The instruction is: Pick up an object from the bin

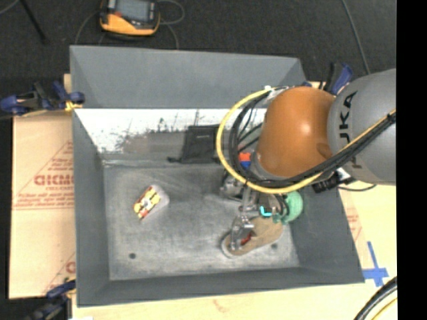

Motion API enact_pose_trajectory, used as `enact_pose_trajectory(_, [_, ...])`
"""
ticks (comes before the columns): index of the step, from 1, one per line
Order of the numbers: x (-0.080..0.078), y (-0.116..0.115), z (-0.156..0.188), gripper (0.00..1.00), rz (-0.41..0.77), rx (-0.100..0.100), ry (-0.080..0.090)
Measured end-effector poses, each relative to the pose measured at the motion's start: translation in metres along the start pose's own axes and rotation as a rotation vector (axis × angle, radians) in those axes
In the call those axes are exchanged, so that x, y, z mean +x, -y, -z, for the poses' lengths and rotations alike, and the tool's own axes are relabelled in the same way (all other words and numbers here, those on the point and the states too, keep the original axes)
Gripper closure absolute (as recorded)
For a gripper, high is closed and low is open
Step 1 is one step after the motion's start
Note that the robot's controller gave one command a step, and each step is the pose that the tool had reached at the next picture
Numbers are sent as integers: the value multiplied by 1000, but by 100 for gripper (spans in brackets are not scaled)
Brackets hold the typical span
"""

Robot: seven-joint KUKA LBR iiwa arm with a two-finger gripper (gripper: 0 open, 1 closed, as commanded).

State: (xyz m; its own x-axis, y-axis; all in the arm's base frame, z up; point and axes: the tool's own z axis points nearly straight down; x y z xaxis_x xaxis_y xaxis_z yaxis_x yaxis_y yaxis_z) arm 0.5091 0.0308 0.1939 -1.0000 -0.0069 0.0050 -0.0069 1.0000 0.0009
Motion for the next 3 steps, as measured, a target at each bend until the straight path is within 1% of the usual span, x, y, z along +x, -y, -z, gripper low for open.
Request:
enact_pose_trajectory(1, [-2, 0, 4, 0, -1, 0, 8])
enact_pose_trajectory(2, [0, 13, -19, 0, 83, 1, 13])
enact_pose_trajectory(3, [-4, 52, -120, 100, 240, 0, -4])
